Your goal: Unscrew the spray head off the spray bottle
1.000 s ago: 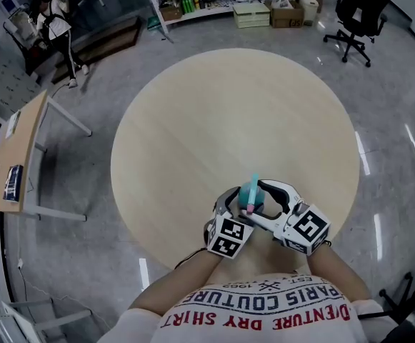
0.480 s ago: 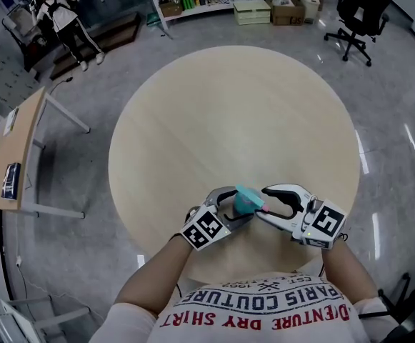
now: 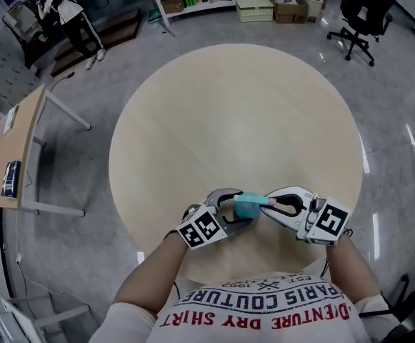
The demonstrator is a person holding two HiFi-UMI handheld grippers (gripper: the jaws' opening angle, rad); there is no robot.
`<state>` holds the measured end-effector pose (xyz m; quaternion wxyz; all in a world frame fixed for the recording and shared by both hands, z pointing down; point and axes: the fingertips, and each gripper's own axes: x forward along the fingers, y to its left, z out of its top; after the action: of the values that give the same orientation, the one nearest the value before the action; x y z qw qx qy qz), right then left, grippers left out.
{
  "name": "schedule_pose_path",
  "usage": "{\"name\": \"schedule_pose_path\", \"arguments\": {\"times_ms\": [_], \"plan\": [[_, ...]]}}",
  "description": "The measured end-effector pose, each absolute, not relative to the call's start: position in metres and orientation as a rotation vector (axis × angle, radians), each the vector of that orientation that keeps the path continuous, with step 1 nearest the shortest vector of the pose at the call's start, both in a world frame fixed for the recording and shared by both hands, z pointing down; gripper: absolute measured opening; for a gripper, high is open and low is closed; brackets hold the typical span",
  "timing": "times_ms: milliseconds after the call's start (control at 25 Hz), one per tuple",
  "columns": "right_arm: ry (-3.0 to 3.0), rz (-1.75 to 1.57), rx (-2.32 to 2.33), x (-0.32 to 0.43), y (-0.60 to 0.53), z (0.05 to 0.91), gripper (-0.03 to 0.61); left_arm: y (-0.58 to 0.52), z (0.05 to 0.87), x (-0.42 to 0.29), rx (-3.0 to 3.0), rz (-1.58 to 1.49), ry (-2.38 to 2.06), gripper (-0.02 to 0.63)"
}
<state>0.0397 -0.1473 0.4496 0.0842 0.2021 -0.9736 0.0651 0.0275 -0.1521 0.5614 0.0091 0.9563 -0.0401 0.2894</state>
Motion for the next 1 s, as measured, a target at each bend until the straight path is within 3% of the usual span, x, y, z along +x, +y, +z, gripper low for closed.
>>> {"name": "schedule_pose_path", "arguments": {"times_ms": [480, 520, 600, 680, 1000], "plan": [[-2.900, 0.203, 0.632, 0.031, -0.149, 0.450, 0.048, -0.153, 0.563, 0.019, 2.968, 0.897, -0.195, 0.324], [-2.905, 0.216, 0.657, 0.031, -0.150, 0.449, 0.078, -0.154, 0.563, 0.020, 2.958, 0.887, -0.226, 0.324], [-2.919, 0.216, 0.732, 0.034, -0.150, 0.445, 0.206, -0.156, 0.563, 0.020, 2.937, 0.866, -0.315, 0.324], [-2.926, 0.200, 0.866, 0.044, -0.150, 0.439, 0.222, -0.159, 0.564, 0.020, 2.906, 0.849, -0.423, 0.324], [-2.906, 0.254, 1.075, 0.055, -0.127, 0.445, 0.193, -0.164, 0.562, 0.032, 2.765, 0.775, -0.768, 0.325]]}}
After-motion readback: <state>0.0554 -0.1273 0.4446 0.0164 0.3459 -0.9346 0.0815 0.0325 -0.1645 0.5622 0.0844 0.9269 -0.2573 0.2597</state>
